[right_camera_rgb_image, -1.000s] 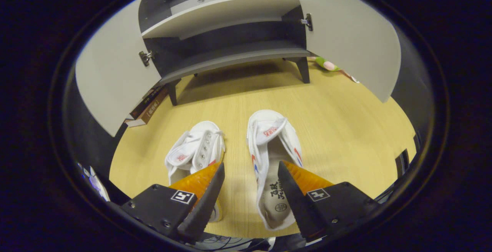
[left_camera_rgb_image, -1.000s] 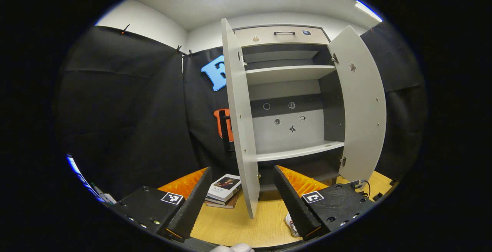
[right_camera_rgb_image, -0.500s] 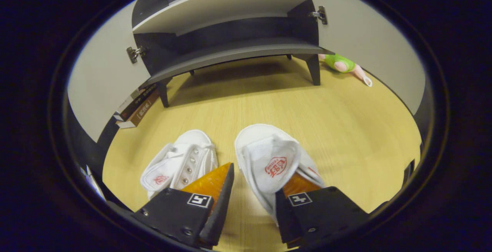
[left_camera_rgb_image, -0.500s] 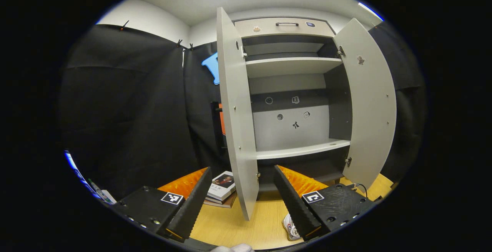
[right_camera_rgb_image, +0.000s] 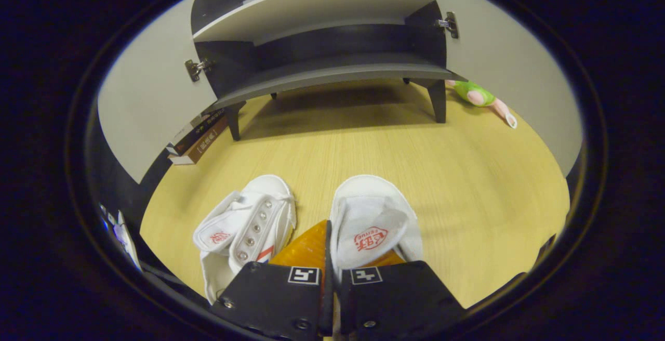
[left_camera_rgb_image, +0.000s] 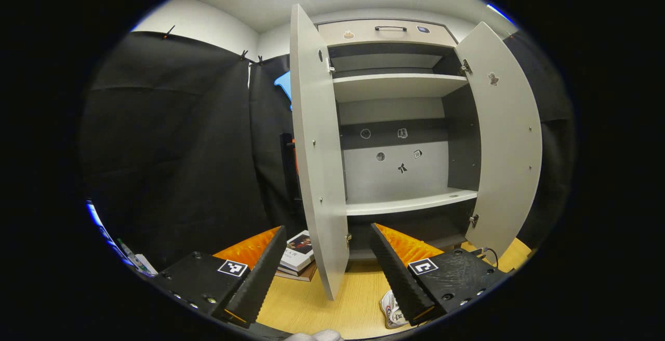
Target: Grab one shoe with the right hand and put it into the shoe cabinet, grab the other shoe with the left hand and put it into the shoe cabinet; then close the right door with the right hand and the left door with the left hand.
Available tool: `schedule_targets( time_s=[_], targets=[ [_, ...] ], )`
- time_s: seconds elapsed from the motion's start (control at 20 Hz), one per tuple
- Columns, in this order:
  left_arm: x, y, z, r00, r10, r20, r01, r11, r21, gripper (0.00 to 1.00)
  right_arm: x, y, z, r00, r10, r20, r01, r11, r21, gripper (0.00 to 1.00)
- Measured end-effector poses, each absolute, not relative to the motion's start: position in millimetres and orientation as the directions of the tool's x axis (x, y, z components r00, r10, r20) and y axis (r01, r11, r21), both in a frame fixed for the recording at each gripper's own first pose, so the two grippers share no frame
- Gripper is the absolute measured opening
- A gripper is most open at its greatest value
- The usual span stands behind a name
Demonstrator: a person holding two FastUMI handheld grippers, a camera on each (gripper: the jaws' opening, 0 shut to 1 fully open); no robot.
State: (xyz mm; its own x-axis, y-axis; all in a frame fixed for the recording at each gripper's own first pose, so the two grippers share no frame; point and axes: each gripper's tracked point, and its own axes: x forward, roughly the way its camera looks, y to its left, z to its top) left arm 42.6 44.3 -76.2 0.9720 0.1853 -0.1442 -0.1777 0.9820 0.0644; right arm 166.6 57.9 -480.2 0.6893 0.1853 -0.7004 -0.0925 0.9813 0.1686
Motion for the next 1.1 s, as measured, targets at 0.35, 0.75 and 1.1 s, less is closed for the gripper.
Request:
schedule_targets(
  time_s=[0.35,0.75,1.1],
  targets=[
    [43,32,-75,0.98,0.142,-0.138,-0.135,0.989,0.061,1.0,173,47,-356,0.796,0.186,-0.576,-0.128,0.982,0.14,0.09],
    [44,21,-79,0.985,0.117,-0.128,-0.106,0.991,0.085,0.96,218,56,-180,0.91,0.201,-0.362,-0.178,0.979,0.095,0.06],
    [61,8,-67,0.986,0.133,-0.103,-0.127,0.99,0.061,0.96,311,67,-78,0.954,0.201,-0.221,-0.196,0.98,0.045,0.07]
  ],
)
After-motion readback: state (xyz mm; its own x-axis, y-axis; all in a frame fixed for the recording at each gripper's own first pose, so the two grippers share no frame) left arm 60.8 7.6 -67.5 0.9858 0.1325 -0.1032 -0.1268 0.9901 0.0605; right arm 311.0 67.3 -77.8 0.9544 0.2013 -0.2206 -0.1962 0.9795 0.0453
